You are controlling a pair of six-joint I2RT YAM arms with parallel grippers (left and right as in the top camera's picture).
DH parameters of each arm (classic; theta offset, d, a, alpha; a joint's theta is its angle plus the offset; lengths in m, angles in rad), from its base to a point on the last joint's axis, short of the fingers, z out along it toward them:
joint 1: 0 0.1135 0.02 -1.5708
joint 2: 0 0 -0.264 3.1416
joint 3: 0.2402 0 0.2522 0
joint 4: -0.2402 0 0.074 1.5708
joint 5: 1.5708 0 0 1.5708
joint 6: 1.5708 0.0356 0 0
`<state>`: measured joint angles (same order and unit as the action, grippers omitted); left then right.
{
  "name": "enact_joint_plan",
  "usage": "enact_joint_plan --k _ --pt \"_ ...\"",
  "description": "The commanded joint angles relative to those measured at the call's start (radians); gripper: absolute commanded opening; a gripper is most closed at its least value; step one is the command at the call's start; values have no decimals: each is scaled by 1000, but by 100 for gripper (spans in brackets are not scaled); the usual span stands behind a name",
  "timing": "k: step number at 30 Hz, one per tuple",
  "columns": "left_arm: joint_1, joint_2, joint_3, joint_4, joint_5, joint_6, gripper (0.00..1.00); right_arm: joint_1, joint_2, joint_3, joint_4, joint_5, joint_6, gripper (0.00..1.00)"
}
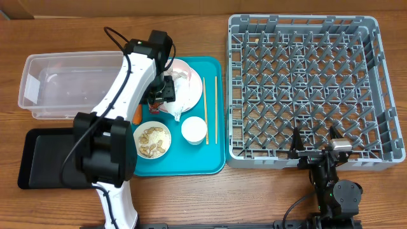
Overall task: Sort waste into correct bins and load items into the dishwasher
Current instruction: 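Lower the left gripper and grasp the red candy wrapper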
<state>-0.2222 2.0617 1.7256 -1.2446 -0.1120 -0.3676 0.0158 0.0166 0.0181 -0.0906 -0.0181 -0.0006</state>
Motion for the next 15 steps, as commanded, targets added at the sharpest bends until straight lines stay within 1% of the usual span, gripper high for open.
enact_joint_plan --k 1,4,7,14,15 --pt "0 48 13 4 -49 -15 66 7 -1 -10 6 8 -4 100" --pt "0 71 13 16 -53 -14 65 7 -1 -10 6 8 -4 100" --pt "1 76 13 20 -56 -14 61 7 -1 -10 6 8 -4 100" --pt "9 76 13 23 -56 -14 47 7 -1 -10 6 8 -3 100" --pt "10 76 13 23 -56 -14 43 7 -1 -10 6 8 -4 100"
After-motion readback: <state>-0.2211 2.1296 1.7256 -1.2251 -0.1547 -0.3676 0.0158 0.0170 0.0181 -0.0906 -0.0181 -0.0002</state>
